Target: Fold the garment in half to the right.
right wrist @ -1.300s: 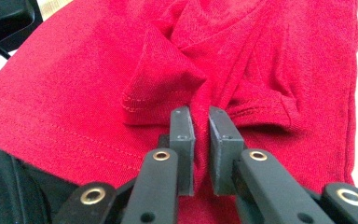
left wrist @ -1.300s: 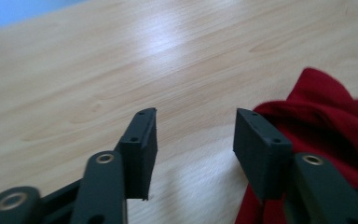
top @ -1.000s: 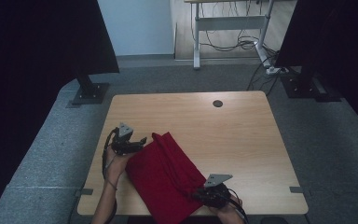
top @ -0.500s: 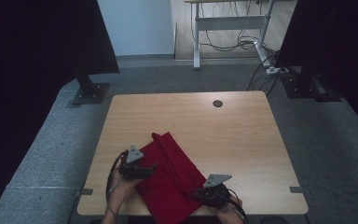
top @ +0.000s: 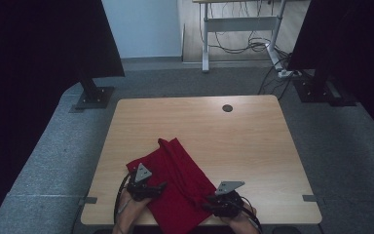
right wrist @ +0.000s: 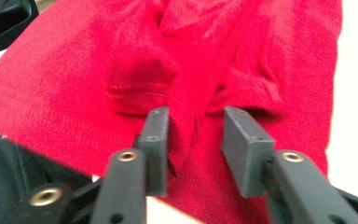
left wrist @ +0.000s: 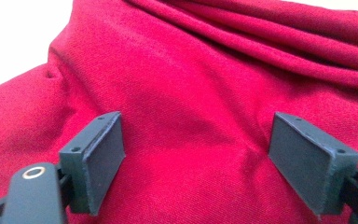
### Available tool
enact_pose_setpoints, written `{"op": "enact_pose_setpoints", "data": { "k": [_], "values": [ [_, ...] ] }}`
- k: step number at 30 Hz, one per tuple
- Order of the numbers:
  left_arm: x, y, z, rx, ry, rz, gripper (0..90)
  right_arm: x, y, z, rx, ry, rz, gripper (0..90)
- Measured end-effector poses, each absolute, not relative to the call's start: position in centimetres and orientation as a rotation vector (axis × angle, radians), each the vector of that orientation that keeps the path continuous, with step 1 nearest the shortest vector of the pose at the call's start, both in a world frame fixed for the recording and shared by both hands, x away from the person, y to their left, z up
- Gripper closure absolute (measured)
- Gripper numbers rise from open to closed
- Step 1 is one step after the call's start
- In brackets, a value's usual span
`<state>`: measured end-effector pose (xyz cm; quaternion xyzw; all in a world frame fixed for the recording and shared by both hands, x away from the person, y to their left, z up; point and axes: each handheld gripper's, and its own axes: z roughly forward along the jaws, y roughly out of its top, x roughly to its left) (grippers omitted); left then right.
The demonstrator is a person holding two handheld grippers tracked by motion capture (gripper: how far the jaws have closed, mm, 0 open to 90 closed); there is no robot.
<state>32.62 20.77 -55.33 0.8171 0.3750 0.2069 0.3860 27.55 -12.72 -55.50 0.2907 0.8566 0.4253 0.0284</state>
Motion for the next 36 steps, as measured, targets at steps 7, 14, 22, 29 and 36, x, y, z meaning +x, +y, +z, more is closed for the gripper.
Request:
{"op": "enact_pose_setpoints", "data": {
  "k": [7, 14, 22, 29, 36],
  "values": [
    [32.7, 20.6, -55.4, 2.083, 0.98, 0.537, 12.3, 26.9, -14.7, -52.8, 0.877, 2.569, 1.296, 37.8],
    [32.8, 20.6, -55.4, 2.082, 0.987, 0.535, 11.7, 28.9, -10.1, -50.6, 0.774, 2.528, 1.381, 11.7],
    [32.7, 20.6, -55.4, 2.084, 0.987, 0.537, 11.7, 29.4, -5.0, -52.2, 0.683, 2.573, 1.175, 9.2],
    [32.7, 20.6, -55.4, 2.081, 0.99, 0.536, 11.7, 30.8, -7.6, -54.6, 0.839, 2.515, 1.06, 11.3],
    [32.8, 20.6, -55.4, 2.08, 0.993, 0.533, 11.7, 31.4, -12.0, -55.1, 0.967, 2.455, 1.079, 11.5]
  ]
}}
